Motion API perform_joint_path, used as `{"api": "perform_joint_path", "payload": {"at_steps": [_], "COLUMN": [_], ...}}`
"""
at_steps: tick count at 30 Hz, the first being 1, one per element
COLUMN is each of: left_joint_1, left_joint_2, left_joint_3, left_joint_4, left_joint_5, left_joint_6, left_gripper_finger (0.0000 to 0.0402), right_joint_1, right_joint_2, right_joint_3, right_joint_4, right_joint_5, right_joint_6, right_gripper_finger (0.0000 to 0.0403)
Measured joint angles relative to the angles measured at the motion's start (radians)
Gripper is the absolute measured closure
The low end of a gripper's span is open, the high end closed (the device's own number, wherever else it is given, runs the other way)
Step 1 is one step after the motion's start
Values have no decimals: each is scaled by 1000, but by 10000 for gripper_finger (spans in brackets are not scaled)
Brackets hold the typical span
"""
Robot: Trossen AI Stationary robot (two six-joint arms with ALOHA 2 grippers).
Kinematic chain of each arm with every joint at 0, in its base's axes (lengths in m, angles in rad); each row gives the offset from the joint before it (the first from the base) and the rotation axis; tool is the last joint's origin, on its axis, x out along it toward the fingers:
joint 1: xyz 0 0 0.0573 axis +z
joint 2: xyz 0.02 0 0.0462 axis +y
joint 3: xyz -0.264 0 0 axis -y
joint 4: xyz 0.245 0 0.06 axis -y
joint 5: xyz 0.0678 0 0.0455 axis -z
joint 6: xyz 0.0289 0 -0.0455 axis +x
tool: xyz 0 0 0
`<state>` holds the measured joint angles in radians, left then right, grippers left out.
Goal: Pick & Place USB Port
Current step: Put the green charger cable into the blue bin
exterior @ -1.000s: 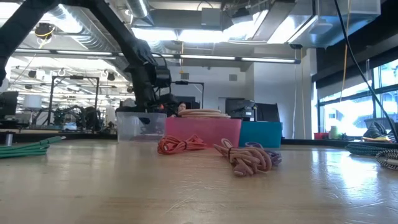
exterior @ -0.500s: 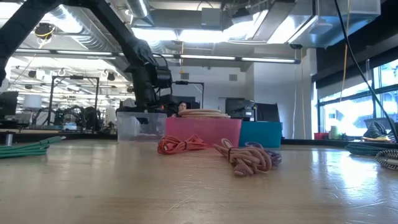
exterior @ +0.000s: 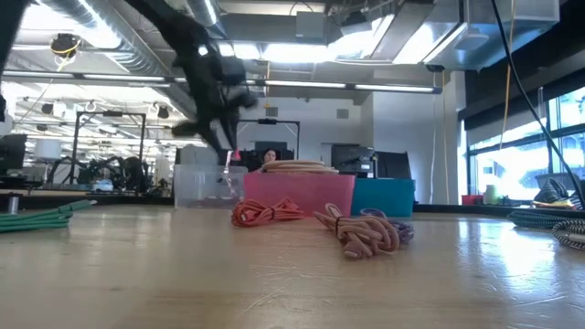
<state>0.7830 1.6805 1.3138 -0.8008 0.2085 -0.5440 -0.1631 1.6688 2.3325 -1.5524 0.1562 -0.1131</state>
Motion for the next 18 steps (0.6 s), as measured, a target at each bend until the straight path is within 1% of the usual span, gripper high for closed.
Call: {"api": "perform_joint_path", "payload": {"at_steps": [2, 5, 8, 12, 14, 16, 18], "left_joint_1": [-31, -101, -201, -368, -457, -545, -634], "left_joint_2": [-79, -183, -263, -312, -318, -318, -319], "left_joint_3": [1, 1, 2, 2, 2, 1, -16], "left_joint_4": [-53, -189, -362, -589, -653, -674, -642], "left_joint_5": [1, -1, -53, -184, -220, -226, -222], "left_joint_6": [14, 26, -8, -156, -258, -356, -443], "left_gripper_finger": [268, 271, 274, 276, 277, 277, 277], "right_joint_1": [0, 0, 0, 0, 0, 0, 0], "right_joint_2": [0, 0, 0, 0, 0, 0, 0], "right_joint_3": [0, 0, 0, 0, 0, 0, 0], "right_joint_4": [0, 0, 0, 0, 0, 0, 0], "right_joint_5": [0, 0, 0, 0, 0, 0, 0], "right_joint_6": [0, 0, 0, 0, 0, 0, 0], "right_gripper_finger": [238, 238, 238, 237, 237, 237, 237]}}
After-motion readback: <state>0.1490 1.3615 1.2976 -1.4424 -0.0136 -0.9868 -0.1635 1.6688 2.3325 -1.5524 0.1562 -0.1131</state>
